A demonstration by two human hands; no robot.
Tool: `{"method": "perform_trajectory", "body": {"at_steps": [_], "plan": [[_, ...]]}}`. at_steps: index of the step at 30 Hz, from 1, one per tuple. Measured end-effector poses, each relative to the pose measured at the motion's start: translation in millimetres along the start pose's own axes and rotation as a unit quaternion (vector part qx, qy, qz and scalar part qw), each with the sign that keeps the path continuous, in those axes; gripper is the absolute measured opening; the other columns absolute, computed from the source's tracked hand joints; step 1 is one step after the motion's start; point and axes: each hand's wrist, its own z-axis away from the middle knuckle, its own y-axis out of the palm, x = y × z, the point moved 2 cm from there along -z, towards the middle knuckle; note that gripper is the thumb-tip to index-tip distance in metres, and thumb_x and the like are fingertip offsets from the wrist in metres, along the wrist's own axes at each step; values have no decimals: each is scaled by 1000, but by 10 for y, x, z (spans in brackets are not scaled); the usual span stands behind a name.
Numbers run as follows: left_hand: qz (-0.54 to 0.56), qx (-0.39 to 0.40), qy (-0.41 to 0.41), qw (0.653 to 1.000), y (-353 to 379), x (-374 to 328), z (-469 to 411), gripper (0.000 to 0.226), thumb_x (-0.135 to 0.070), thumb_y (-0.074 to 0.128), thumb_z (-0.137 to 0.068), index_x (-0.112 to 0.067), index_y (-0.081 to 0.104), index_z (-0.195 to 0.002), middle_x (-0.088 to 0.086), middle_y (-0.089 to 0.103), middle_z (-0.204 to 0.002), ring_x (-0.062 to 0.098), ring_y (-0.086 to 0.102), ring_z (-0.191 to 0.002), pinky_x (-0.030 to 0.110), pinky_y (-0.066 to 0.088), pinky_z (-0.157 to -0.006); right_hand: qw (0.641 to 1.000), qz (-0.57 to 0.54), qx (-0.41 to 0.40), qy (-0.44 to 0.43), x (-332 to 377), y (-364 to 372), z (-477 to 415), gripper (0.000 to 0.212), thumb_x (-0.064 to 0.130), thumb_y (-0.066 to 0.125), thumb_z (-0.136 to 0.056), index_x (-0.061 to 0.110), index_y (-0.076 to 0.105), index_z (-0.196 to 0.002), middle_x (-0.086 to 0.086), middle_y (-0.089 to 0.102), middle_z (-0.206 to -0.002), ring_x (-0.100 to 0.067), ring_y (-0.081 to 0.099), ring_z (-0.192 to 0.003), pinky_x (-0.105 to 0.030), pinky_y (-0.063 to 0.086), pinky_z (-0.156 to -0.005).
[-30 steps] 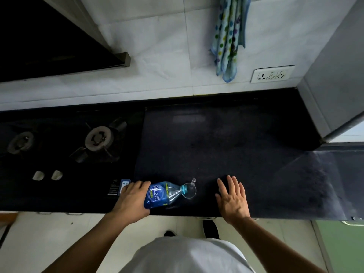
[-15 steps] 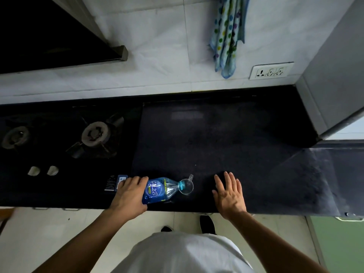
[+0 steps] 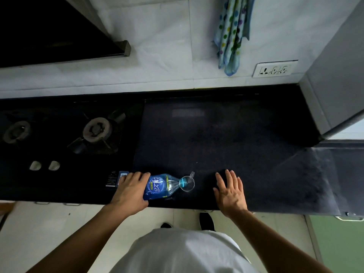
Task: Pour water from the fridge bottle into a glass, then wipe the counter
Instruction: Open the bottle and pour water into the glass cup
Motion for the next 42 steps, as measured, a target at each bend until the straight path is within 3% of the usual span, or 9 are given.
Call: {"method": "perform_trajectory", "body": {"at_steps": [15,26,32,42], "plan": [[-3,-2,9,1000,-41,13,-20,89,-39,72,-74,-24,30,-150,-3,47,-139,21,44,-129,38,30,-111,1000,7,-10,-3,0,8,-4,63,48,21,-98,19,36,-152,-23,35,-156,-41,24,-148,-53,17,-119],[-3,-5,10,1000,-63,-2,-26,89,-39,73,-73,-24,31,-150,-2,47,-139,22,44,-130,39,30,-111,1000,12,2,-7,4,-27,4,65,49,16,-99,21,25,-156,-21,24,-161,-39,13,-152,-51,10,-122],[-3,-4,7,1000,-77,-9,-28,88,-38,73,-73,-24,31,-150,-2,48,-139,22,44,-130,39,30,-111,1000,10,-5,-7,-1,7,-13,65,49,18,-98,19,34,-153,-23,33,-157,-40,21,-149,-51,10,-120],[-10,2,3,1000,-104,-34,-22,88,-37,72,-75,-24,29,-151,-2,46,-140,22,42,-131,39,29,-112,1000,13,0,-6,-4,8,-10,67,51,13,-98,20,28,-155,-21,26,-160,-39,15,-151,-52,10,-122]]}}
